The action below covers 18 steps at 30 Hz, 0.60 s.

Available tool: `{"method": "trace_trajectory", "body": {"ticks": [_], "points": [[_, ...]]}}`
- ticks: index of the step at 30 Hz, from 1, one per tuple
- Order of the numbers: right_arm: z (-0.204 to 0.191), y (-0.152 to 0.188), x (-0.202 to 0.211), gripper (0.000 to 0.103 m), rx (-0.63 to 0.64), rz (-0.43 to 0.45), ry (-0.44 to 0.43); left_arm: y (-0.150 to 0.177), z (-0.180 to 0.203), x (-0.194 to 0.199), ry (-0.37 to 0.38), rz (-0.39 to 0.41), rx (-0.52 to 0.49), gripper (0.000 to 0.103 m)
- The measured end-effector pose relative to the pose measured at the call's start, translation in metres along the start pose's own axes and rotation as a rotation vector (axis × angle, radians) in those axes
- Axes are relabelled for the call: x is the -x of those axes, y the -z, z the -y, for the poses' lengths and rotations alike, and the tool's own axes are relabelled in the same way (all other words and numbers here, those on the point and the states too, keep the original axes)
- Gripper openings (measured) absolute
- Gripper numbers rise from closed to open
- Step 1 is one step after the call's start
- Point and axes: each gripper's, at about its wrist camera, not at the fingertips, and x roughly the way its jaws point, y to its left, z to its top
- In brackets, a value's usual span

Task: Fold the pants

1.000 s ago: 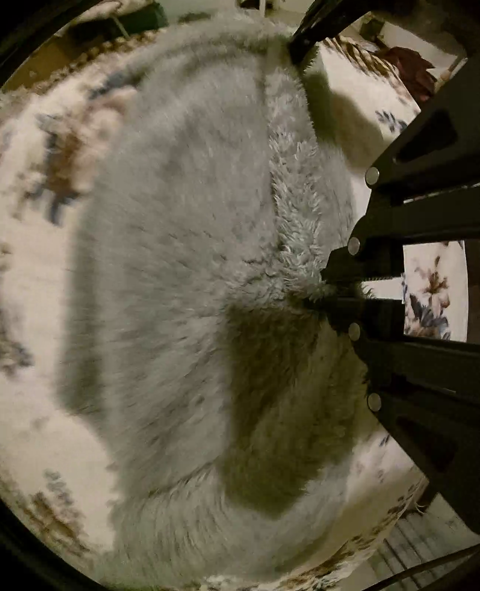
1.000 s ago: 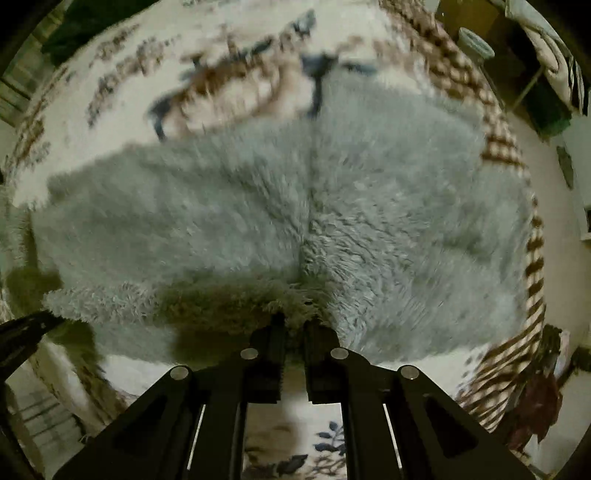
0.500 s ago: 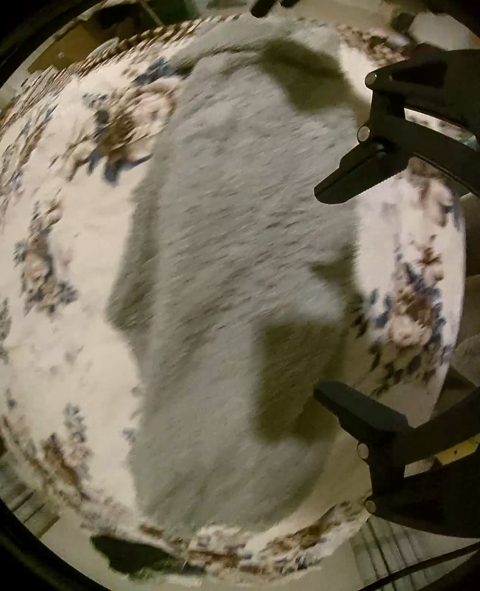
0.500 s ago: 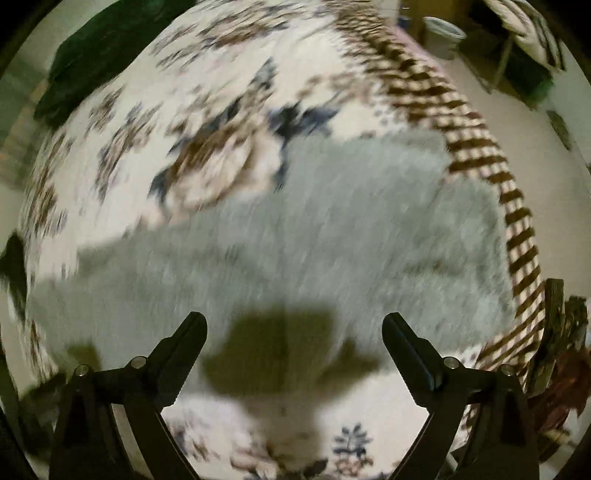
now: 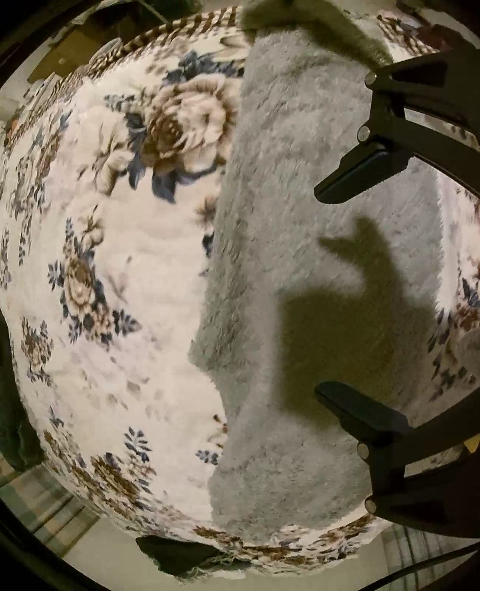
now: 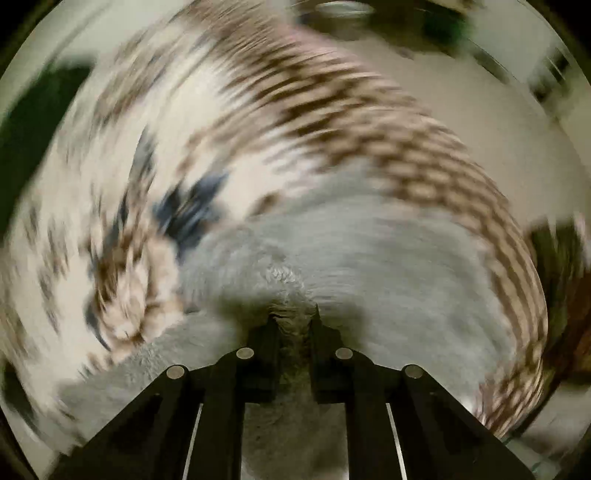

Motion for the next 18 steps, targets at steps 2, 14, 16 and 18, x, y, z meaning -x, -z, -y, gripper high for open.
{"method": "trace_trajectory", "body": {"ticks": [2,14,16,18], "points": [[0.050,0.009,0.018,0.012,-0.146,0.020,-0.010,0.005,0.004,0.000,0.014,-0.013,0.000,0.098],[0.195,0.064,-0.006,0.033,-0.566,-0.026,-0.241,0.035,0.019,-0.009,0.037,-0.074,-0.028,0.098],[0.190,0.064,-0.018,0.034,-0.580,-0.054,-0.296,0.037,0.015,-0.013,0.039,-0.087,-0.015,0.098],[0.181,0.062,-0.033,0.034,-0.579,-0.083,-0.316,0.038,0.012,-0.016,0.033,-0.096,-0.013,0.098]]}}
